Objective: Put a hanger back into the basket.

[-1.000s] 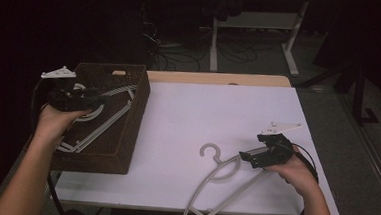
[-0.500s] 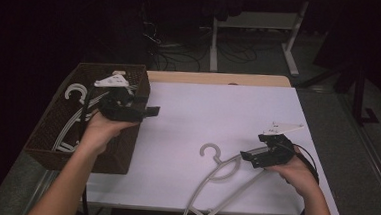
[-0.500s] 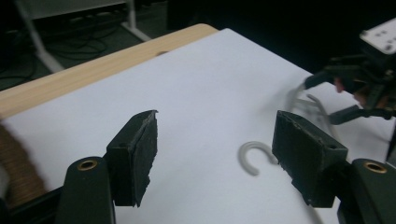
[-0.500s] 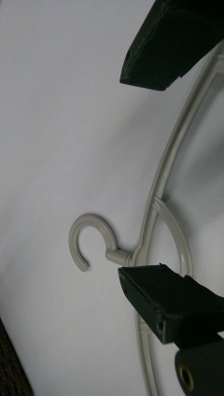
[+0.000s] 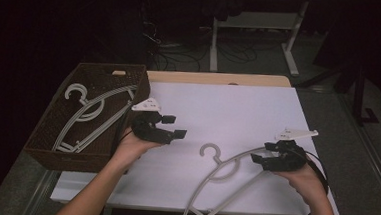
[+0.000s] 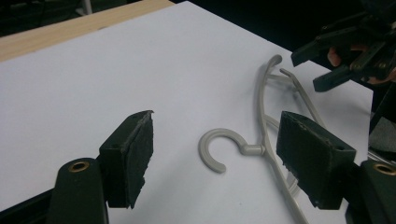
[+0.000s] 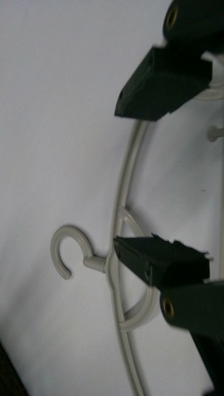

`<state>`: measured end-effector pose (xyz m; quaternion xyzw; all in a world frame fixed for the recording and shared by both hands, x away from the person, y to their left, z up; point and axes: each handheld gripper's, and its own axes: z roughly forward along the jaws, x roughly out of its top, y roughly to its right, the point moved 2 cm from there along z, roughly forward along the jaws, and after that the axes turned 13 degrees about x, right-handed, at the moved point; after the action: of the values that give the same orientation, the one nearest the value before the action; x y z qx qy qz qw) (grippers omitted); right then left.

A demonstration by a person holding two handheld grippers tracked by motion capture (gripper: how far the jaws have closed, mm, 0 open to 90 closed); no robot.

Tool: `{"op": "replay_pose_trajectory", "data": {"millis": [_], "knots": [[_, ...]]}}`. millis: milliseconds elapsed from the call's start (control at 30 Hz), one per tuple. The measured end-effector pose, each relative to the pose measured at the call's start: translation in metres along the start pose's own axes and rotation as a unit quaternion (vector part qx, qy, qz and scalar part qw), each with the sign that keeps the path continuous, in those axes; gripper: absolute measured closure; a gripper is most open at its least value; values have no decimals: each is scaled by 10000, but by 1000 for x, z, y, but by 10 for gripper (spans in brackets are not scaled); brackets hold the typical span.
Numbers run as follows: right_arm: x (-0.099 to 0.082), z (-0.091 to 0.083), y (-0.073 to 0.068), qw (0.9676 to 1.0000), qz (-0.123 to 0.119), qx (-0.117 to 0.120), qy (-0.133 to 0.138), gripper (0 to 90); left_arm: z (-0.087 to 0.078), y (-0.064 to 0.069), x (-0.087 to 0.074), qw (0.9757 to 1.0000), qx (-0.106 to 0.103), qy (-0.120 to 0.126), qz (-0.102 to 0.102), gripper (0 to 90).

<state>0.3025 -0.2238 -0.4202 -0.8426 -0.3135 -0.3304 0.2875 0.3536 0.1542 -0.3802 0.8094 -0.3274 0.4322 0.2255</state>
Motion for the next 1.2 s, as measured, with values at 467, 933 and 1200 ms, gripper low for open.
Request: {"op": "replay_pose_trajectory", "data": {"millis": [467, 933, 1200], "knots": [[-31, -8, 13, 9959, 325, -725, -436, 879, 21, 8, -30, 9993, -146, -334, 42, 265], [-40, 2, 18, 9937, 394, -740, -746, 892, 33, 28, -39, 9971, -427, -587, 241, 264], [-41, 2, 19, 9936, 383, -737, -767, 893, 52, 62, -54, 9875, -978, -1081, 598, 275]]}}
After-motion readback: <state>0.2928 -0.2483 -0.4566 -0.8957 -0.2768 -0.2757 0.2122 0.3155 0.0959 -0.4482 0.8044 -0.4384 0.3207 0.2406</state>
